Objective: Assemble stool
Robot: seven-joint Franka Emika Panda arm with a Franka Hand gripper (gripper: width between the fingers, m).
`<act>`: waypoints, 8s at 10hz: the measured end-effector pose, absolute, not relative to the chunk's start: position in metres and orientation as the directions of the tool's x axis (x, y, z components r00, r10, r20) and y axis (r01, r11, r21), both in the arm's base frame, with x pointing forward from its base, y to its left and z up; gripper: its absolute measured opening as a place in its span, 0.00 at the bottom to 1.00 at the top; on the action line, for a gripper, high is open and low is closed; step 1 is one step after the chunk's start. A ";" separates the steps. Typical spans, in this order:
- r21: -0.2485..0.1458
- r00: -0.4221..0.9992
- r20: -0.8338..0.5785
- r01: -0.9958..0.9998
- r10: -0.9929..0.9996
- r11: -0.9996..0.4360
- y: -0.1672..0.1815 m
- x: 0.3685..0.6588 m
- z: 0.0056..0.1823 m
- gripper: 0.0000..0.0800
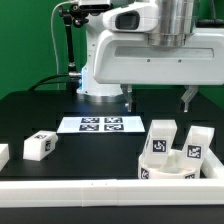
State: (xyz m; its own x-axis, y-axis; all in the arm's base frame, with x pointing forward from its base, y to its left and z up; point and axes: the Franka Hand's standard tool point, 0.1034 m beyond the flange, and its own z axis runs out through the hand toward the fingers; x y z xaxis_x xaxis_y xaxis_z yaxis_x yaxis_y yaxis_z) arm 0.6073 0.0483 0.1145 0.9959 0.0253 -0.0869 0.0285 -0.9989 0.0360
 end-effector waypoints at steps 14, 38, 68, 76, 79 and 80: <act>-0.013 0.599 -0.099 0.797 0.794 -0.603 0.039 0.614 0.107 0.81; 0.018 0.696 -0.146 0.712 0.703 -0.702 0.021 0.626 0.088 0.43; -0.032 0.066 -0.025 -0.997 -0.997 -0.065 0.030 0.638 0.085 0.43; -0.005 -0.484 -0.108 -0.873 -0.869 0.487 0.044 0.641 0.084 0.43; -0.015 -0.420 -0.111 -0.905 -0.901 0.424 0.042 0.643 0.086 0.66; -0.021 -0.406 -0.116 -0.912 -0.907 0.411 0.042 0.644 0.089 0.66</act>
Offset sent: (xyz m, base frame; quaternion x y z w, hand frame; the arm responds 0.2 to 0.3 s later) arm 0.0024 0.0013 -0.0009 0.0052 0.0577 -0.0660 0.9961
